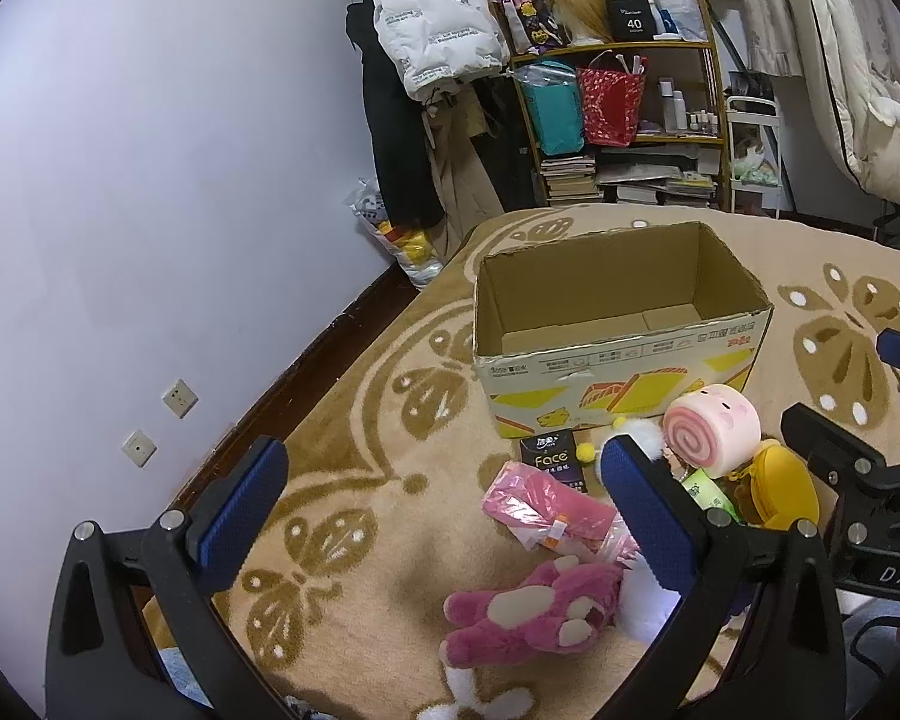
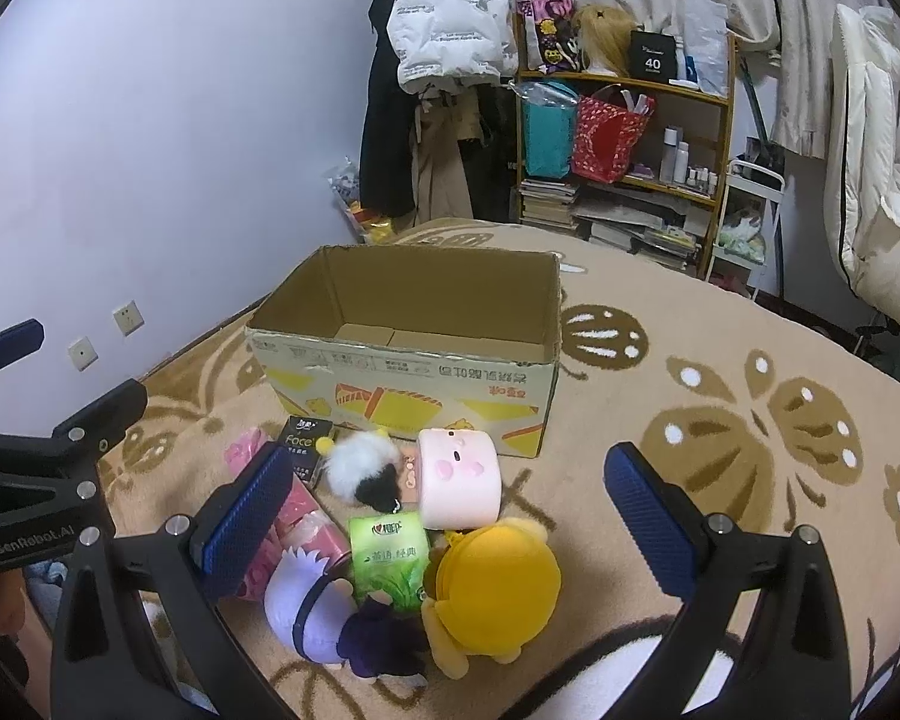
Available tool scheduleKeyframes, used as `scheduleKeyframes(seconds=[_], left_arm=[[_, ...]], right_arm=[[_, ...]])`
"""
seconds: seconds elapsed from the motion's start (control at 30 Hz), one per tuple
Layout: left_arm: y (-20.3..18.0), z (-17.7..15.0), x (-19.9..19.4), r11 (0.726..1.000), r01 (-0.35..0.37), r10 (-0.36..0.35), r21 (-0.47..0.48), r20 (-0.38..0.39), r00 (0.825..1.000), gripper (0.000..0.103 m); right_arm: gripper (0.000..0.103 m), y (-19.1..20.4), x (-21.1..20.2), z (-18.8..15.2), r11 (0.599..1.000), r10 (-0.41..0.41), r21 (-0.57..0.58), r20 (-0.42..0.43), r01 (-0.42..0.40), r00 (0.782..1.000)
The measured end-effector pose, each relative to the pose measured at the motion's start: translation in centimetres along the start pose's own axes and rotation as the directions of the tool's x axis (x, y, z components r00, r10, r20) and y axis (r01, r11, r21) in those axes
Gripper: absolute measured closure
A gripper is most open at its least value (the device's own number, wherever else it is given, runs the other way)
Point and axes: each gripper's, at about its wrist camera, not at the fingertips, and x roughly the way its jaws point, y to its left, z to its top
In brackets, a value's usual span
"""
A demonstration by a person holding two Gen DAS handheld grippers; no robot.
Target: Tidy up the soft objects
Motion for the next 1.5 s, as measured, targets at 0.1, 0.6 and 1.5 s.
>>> scheduleKeyframes(seconds=[0.1,0.6,1.5], left_arm=[[-0.04,-0.01,-0.08,1.0,0.001,-0.001,0.001,0.001,1.0,0.0],[0.27,0.3,-0.23,1.0,0.011,-0.011,-0.01,0.0,1.0,0.0],[0.58,0.44,-0.01,1.0,0.014,-0.014,-0.016,-0.007,1.0,0.0]], right_arm=[[0.0,0.05,-0.04,-0.02,1.0,-0.001,-0.003,-0.001,0.001,1.0],[0.0,-0.06,-0.12,-0.34,1.0,-0.016,-0.006,0.001,0.016,1.0],[0.0,-0.1,-0.25,-0.24,0.999,-0.041,-0.02,-0.006,0.041,0.999]])
